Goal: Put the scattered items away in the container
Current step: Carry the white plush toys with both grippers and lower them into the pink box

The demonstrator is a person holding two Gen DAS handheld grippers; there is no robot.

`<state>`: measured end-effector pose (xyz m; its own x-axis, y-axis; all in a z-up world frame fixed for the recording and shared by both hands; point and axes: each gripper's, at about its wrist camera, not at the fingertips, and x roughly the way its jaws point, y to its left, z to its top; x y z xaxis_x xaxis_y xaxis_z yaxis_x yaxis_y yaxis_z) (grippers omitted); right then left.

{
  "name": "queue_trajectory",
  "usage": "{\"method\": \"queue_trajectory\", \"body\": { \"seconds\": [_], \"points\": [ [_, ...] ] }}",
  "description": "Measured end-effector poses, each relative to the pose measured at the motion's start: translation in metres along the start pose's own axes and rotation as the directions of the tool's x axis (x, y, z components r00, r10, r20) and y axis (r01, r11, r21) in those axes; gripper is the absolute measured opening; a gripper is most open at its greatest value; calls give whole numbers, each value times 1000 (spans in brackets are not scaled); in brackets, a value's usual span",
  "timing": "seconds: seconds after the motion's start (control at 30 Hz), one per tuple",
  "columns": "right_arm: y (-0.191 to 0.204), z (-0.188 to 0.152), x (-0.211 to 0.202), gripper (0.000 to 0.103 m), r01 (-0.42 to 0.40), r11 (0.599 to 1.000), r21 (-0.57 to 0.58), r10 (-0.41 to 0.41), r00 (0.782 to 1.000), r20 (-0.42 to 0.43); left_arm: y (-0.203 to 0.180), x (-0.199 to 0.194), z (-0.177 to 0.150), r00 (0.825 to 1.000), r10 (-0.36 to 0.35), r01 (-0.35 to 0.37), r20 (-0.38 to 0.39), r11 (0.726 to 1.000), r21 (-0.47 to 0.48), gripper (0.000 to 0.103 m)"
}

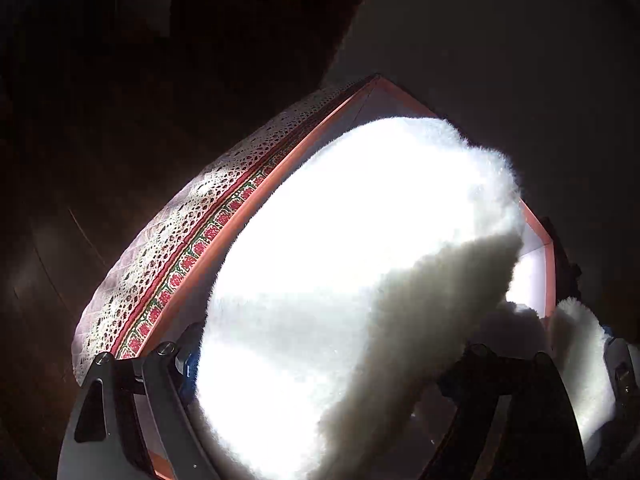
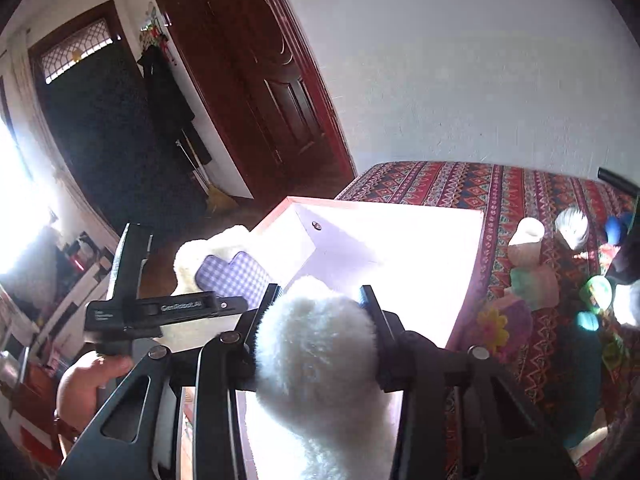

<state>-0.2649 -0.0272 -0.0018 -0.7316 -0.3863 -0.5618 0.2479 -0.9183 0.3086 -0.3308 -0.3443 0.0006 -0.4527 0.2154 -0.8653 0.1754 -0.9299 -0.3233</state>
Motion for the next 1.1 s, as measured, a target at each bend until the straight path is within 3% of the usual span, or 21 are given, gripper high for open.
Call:
{"method": "queue_trajectory", "body": {
  "seconds": [0.1, 0.2, 0.23, 0.27, 0.3, 0.33, 0.4, 0.57, 0.63, 0.7, 0.8, 0.87, 0.93, 1.03, 1.07, 1.1],
  "points": [
    [21, 20, 8, 37, 99, 985, -139, -92, 994, 55, 8, -4, -1, 1000, -9, 9, -8, 1000, -8, 92],
    [51, 27, 9, 40, 225, 917, -329, -179, 970, 164, 8, -5, -2, 1000, -12, 12, -15, 1000, 3, 92],
    [62, 25, 12, 45, 214, 896, -389, -158, 973, 169, 7, -7, -3, 1000, -24, 24, -14, 1000, 7, 92],
    [70, 20, 15, 51, 156, 883, -443, -112, 986, 125, 7, -7, -3, 999, -49, 49, -18, 999, 5, 92],
    [77, 13, 19, 83, 74, 875, -479, -59, 997, 45, 6, -9, -3, 998, -57, 57, -17, 998, 7, 92],
    [81, 5, 22, 97, -7, 868, -496, -12, 999, -37, 5, -11, -4, 998, -58, 58, -17, 998, 9, 92],
    [81, -5, 19, 97, -127, 865, -485, 71, 989, -132, 12, -16, -7, 998, -64, 64, -10, 998, 0, 92],
    [34, 13, 10, 96, -154, 966, -208, 126, 982, -139, 10, -14, 5, 999, -33, 33, -4, 999, -36, 92],
    [21, 17, 16, 86, -152, 979, -137, 127, 976, -178, 18, -23, 5, 998, -58, 58, 13, 996, -63, 92],
    [21, 14, 29, 76, -208, 973, -99, 175, 947, -269, 21, -26, 7, 996, -72, 77, 57, 994, -81, 92],
    [39, -2, 55, 74, -289, 955, -60, 242, 883, -401, 24, -45, 10, 991, -27, 40, 135, 995, -90, 92],
    [52, -16, 77, 74, -284, 957, -65, 222, 857, -465, 30, -56, 10, 985, 12, 6, 171, 995, -104, 92],
    [65, -31, 103, 76, -279, 959, -56, 207, 819, -535, 37, -61, 11, 984, 4, 17, 181, 993, -117, 92],
    [79, -53, 142, 82, -299, 954, 15, 242, 740, -628, 47, -61, 12, 984, -8, 34, 177, 989, -141, 92],
    [81, -59, 156, 81, -283, 959, 31, 235, 725, -647, 48, -58, 10, 985, 1, 25, 172, 989, -145, 92],
    [79, -63, 169, 68, -238, 970, 43, 206, 720, -663, 51, -55, 10, 986, 10, 15, 165, 989, -148, 92]
  ]
}}
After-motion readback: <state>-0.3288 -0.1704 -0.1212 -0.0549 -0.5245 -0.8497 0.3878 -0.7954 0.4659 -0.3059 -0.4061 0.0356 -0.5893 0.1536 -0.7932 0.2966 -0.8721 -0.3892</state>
